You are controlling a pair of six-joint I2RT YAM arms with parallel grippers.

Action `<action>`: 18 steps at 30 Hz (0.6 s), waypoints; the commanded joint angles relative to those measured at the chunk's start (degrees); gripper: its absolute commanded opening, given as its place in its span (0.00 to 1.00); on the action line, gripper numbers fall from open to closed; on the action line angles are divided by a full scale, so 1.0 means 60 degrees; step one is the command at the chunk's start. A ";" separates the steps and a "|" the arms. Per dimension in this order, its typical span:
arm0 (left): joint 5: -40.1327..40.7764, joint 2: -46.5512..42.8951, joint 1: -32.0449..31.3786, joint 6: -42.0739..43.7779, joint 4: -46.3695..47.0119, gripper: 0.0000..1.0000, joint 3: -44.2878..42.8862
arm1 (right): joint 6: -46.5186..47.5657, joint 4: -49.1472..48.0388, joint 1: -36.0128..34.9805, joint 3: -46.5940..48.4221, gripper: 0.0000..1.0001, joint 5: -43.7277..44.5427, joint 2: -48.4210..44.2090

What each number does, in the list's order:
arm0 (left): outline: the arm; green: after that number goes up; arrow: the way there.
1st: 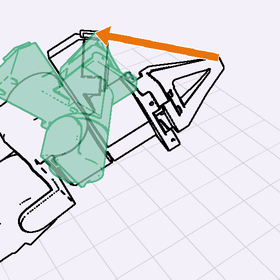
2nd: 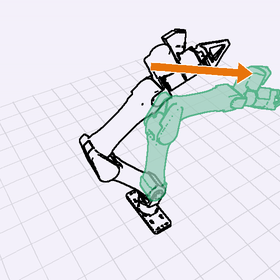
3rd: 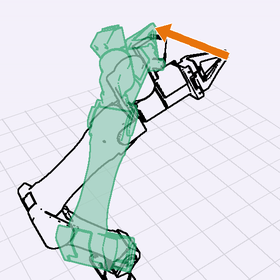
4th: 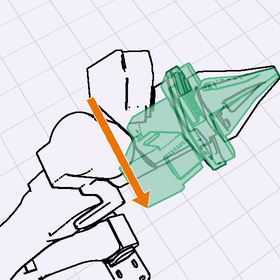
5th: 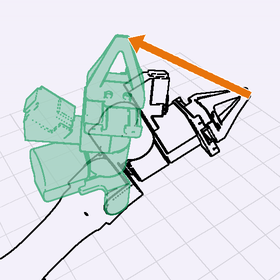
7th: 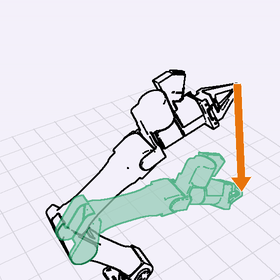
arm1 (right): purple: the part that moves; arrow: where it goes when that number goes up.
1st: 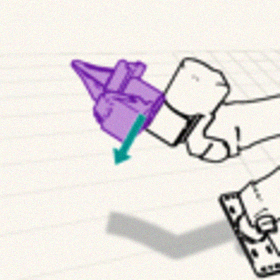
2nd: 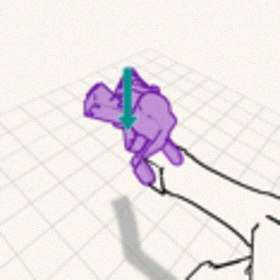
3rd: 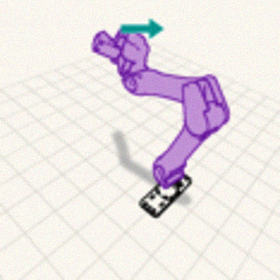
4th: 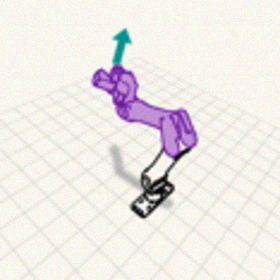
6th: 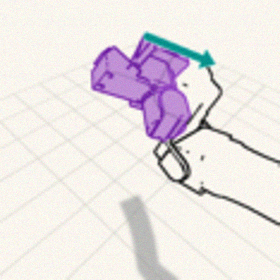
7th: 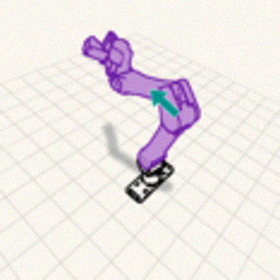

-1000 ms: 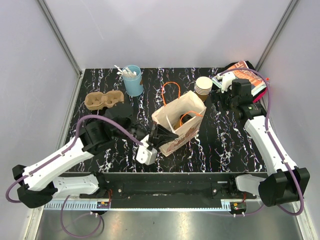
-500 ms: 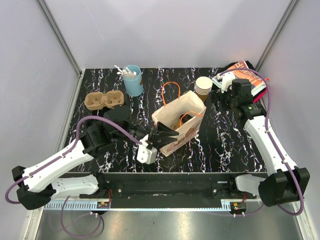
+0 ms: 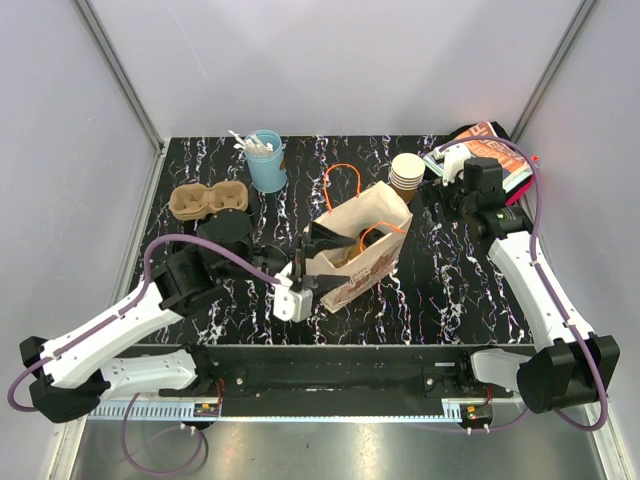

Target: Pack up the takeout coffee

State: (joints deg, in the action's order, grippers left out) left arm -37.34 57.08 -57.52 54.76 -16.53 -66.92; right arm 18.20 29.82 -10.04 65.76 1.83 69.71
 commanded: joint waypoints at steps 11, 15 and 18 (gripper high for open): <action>0.2849 -0.0125 0.1661 -0.1228 -0.0993 0.99 -0.1852 | 0.0161 0.0083 0.0063 0.0261 1.00 -0.0055 -0.0091; 0.4564 0.0520 0.1822 -0.2562 -0.2223 0.99 -0.3113 | 0.0146 0.0069 0.0063 0.0334 1.00 0.0047 -0.0061; 0.5986 0.0784 0.2041 -0.3441 -0.2824 0.99 -0.3656 | 0.0131 0.0083 0.0048 0.0378 1.00 0.0106 -0.0061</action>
State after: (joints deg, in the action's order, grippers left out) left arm -15.59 60.05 -46.85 42.92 -28.16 -84.01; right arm 18.31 29.87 -10.04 65.78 1.93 69.71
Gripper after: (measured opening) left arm 0.985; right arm 0.994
